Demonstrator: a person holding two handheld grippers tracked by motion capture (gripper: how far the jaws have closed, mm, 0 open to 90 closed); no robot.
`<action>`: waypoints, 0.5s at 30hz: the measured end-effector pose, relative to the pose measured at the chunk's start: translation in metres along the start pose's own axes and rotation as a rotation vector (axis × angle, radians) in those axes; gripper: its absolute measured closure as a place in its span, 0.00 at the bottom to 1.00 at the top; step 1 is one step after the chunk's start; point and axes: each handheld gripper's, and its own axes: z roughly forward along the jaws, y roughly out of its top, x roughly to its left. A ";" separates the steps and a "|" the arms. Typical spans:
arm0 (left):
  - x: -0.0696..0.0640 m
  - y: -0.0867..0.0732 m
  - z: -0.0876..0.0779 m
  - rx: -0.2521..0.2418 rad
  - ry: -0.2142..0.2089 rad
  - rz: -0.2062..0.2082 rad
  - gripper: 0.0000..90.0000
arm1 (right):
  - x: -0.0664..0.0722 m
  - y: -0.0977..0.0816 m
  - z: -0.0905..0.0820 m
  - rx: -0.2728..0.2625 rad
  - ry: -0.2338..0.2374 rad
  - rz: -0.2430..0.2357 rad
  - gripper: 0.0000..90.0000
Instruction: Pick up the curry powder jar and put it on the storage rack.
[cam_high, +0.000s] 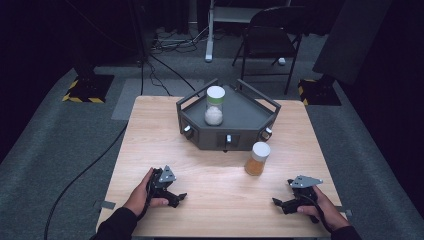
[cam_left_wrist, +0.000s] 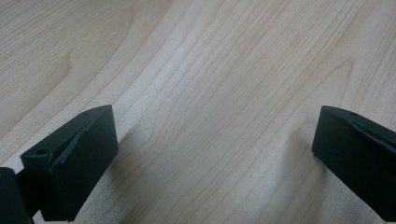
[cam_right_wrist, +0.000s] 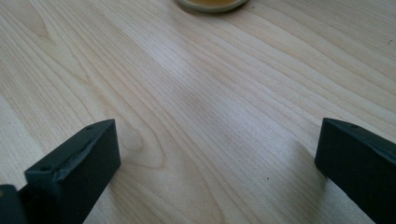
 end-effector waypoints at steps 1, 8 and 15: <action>0.000 0.000 0.000 0.000 0.000 0.000 0.00 | 0.000 0.000 0.000 0.000 0.000 0.000 0.00; 0.000 0.000 0.000 0.000 -0.001 0.000 0.00 | 0.003 -0.002 -0.002 -0.006 -0.017 -0.007 0.00; 0.001 0.000 0.000 0.001 -0.002 0.001 0.00 | 0.008 -0.003 -0.005 -0.023 -0.047 -0.015 0.01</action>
